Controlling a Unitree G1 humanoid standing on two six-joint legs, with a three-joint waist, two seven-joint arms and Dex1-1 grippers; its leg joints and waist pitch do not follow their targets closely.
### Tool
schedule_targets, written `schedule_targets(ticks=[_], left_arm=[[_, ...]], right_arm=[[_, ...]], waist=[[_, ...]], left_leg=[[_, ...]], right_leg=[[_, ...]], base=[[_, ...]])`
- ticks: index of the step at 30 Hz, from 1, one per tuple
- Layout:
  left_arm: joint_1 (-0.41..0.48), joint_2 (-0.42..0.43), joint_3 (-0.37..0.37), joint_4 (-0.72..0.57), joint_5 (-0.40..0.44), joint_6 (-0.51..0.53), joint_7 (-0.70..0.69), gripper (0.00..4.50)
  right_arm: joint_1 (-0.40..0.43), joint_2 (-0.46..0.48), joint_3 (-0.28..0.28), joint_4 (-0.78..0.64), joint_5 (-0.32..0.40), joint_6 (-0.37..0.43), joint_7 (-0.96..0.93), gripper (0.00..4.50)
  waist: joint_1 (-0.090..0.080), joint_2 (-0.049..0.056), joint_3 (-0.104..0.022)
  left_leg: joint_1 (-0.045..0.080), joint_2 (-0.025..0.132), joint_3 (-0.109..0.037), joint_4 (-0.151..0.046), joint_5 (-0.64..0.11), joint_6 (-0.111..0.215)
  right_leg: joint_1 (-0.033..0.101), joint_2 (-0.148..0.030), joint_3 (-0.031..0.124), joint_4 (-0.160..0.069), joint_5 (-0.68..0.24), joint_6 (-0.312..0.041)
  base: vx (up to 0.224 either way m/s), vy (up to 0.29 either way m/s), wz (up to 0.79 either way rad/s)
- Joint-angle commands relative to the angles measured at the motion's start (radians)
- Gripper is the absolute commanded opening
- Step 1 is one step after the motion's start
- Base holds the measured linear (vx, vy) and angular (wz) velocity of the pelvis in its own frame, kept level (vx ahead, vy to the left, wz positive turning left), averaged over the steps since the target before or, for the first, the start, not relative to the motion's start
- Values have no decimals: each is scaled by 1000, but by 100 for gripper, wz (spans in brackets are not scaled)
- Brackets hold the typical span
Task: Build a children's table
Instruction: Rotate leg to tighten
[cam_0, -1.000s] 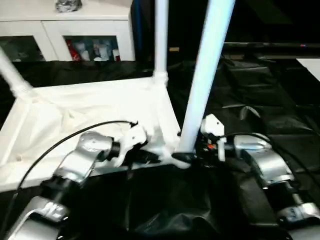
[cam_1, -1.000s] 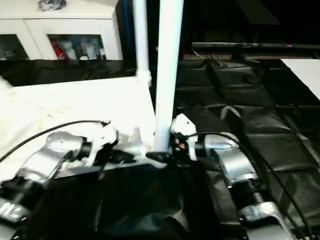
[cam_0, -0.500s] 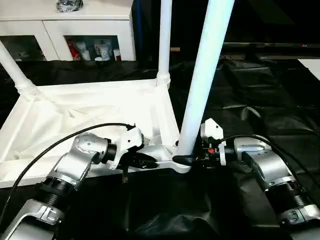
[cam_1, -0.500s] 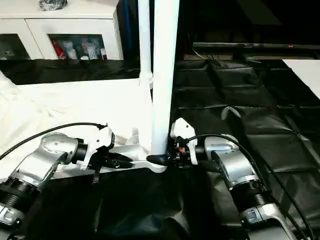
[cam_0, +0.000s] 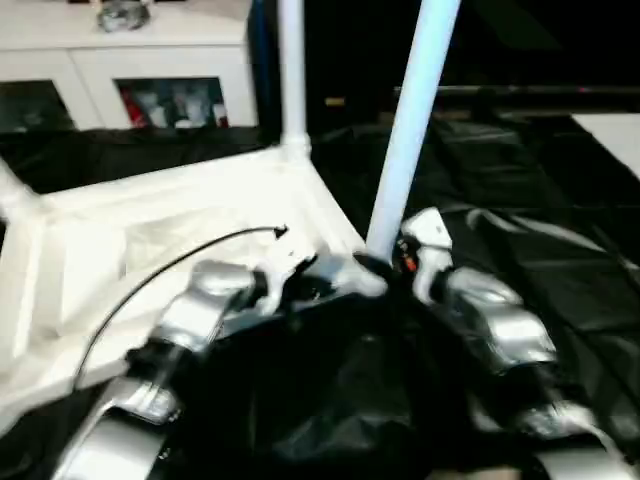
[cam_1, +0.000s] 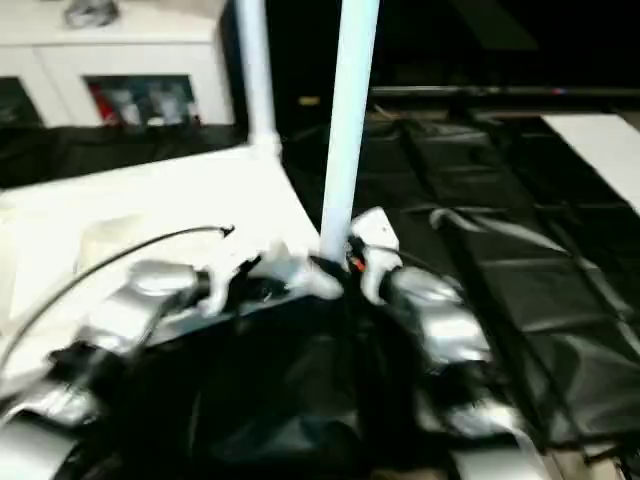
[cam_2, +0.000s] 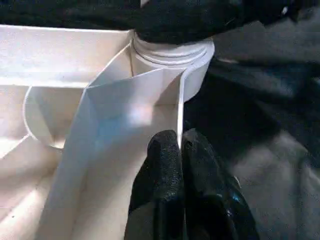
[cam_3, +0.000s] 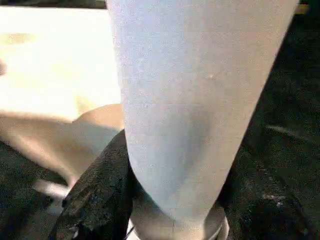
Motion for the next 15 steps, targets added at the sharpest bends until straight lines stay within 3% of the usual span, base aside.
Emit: schedule_targets(ticks=[1,4,7,9,11,15], left_arm=[[-62,-70,-6,-16,-12,-28,56,0],[-59,-71,-16,-21,-6,-35,43,0],[-44,-54,-25,-41,-7,-37,9,0],[-33,-41,-27,-50,-8,-40,-14,0],[-21,-24,-33,-55,-8,-54,-47,0],[-1,12,-43,-82,-18,-58,-109,0]], right_arm=[[1,104,80,65,4,4,-17,200],[-9,123,100,71,2,-25,25,200],[-2,128,90,43,43,10,93,268],[6,119,95,26,43,16,124,276],[13,99,110,12,34,11,160,313],[29,43,131,-26,33,4,232,334]], waist=[[-2,-2,-67],[-5,-3,-67],[-3,-3,-68],[-4,-3,-68],[-4,-4,-69],[-1,-3,-73]], left_leg=[[27,68,-53,-86,-318,-36],[23,70,-51,-86,-313,-21],[24,71,-48,-85,-291,-1],[22,72,-48,-86,-283,4],[19,71,-48,-86,-269,9],[18,73,-45,-83,-225,24]], right_leg=[[28,-101,48,-99,-418,-184],[31,-101,51,-97,-382,-187],[33,-99,53,-93,-340,-202],[35,-98,52,-91,-332,-204],[37,-99,53,-89,-317,-206],[41,-98,53,-80,-236,-230]], base=[[0,0,0],[0,0,0],[0,0,0],[0,0,0],[0,0,0],[0,0,0]])
